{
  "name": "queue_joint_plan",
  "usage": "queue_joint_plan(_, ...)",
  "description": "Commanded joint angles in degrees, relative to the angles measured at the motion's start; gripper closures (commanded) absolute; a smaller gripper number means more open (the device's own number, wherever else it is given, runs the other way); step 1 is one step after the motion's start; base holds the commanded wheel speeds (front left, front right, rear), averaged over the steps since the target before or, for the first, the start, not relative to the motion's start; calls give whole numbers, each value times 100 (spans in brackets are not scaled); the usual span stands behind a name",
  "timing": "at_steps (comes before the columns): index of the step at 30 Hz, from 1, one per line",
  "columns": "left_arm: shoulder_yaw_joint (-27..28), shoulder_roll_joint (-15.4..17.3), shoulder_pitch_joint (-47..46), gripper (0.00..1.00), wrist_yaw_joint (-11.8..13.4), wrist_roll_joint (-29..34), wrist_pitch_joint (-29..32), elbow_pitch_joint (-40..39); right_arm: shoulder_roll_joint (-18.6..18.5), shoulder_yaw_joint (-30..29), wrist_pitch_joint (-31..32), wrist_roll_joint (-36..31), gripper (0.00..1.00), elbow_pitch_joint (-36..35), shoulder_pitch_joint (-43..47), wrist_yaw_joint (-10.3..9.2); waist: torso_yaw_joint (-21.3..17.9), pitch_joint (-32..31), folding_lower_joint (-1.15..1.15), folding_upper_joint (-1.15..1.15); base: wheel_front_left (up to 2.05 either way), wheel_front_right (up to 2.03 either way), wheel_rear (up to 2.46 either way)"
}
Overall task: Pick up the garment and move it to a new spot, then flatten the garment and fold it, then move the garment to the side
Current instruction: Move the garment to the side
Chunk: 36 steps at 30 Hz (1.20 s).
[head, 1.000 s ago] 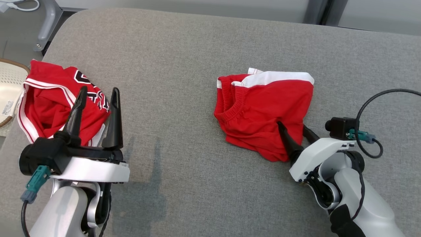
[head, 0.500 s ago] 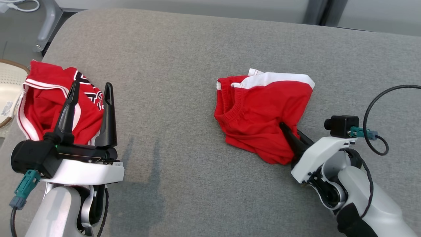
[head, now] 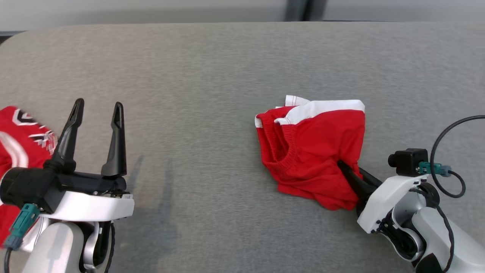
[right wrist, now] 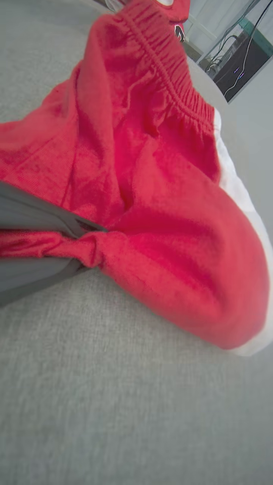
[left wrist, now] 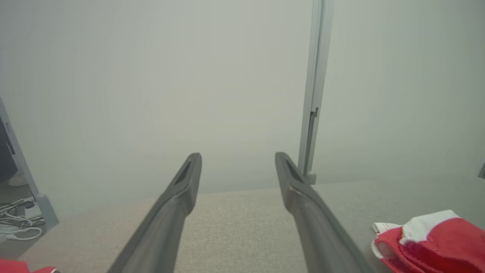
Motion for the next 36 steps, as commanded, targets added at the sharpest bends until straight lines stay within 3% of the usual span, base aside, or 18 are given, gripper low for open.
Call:
queue_joint_plan(1,18,84,-2,0,-5,49,32,-72,-124,90,112,-43,100,-111,44,-1,-522,126,0,0,0,0,0)
queue_joint_plan(9,-31,283,-173,0,-19,124,297,-384,-702,603,472,-479,100,-446,-437,-2,-1527,440,0,0,0,0,0)
queue_joint_plan(17,-115,564,-527,0,-102,281,664,-753,-1302,581,392,-755,100,-240,-1273,-1,-2202,1063,0,0,0,0,0)
queue_joint_plan(24,-242,709,-903,0,-201,405,923,-955,-1826,499,324,-1116,100,180,-1958,-2,-2489,1555,0,0,0,0,0)
queue_joint_plan(28,-269,771,-1003,0,-226,436,988,-1008,-1941,415,208,-1244,100,376,-2179,-1,-2560,1713,0,0,0,0,0)
queue_joint_plan(36,-321,827,-1145,0,-268,461,1003,-1018,-1756,160,-97,-1163,100,917,-2602,-1,-2550,1960,0,0,0,0,0)
